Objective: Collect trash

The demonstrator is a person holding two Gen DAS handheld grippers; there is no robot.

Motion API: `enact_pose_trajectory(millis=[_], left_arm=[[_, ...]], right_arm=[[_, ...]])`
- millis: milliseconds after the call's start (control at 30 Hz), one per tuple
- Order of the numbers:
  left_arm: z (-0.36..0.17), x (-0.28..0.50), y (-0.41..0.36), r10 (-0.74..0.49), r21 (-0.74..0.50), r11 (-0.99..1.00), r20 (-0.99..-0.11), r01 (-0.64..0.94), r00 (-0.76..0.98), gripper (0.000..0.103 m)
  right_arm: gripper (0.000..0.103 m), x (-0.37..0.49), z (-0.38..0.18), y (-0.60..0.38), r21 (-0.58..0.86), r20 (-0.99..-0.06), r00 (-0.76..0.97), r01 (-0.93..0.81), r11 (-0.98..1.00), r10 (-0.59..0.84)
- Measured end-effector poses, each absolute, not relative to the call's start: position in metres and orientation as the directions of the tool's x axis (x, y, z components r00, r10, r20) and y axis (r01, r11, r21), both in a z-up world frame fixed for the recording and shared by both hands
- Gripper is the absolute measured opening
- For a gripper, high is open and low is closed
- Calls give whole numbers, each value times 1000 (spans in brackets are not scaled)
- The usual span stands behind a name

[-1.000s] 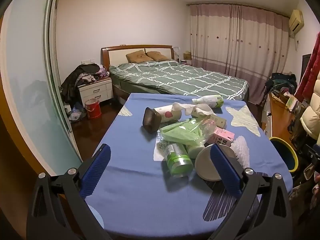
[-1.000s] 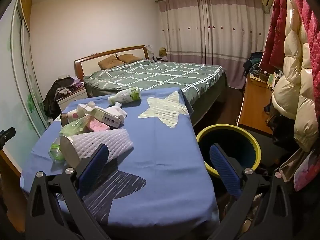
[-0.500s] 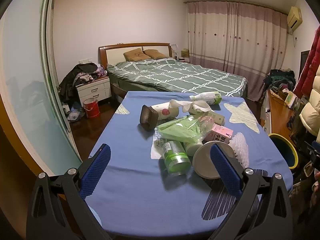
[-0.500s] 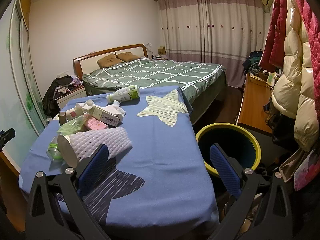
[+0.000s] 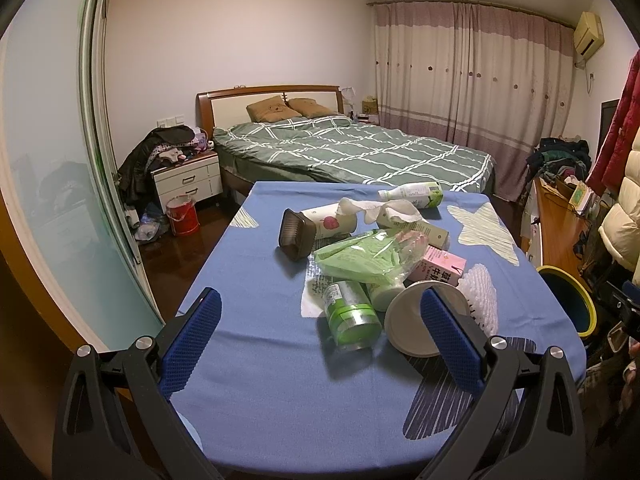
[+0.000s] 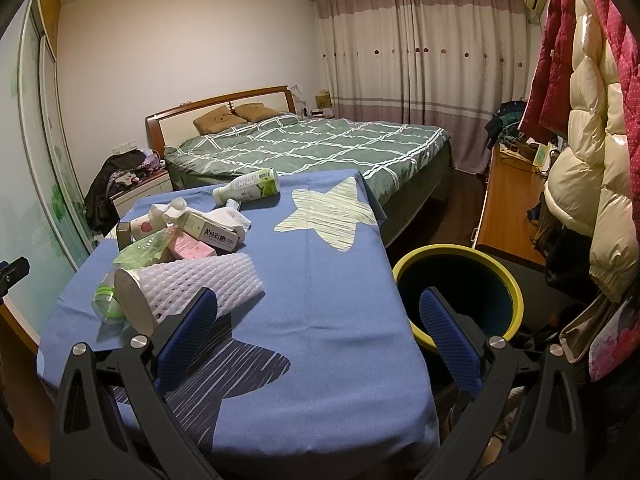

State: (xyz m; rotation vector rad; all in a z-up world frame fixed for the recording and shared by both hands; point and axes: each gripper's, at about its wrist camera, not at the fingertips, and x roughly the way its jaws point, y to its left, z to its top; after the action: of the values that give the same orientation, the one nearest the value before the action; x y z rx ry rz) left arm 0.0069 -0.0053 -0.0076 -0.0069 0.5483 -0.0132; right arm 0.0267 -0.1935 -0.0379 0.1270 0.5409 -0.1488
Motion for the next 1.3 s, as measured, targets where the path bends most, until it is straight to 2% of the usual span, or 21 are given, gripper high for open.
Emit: enact_pose_trajectory(millis=[1300], left_arm=[[-12,8,-10,-21,-5,1000,-532,21,847,98]], right_arm=[[97,30,-42,-196,84,-528,842,179,980,-108]])
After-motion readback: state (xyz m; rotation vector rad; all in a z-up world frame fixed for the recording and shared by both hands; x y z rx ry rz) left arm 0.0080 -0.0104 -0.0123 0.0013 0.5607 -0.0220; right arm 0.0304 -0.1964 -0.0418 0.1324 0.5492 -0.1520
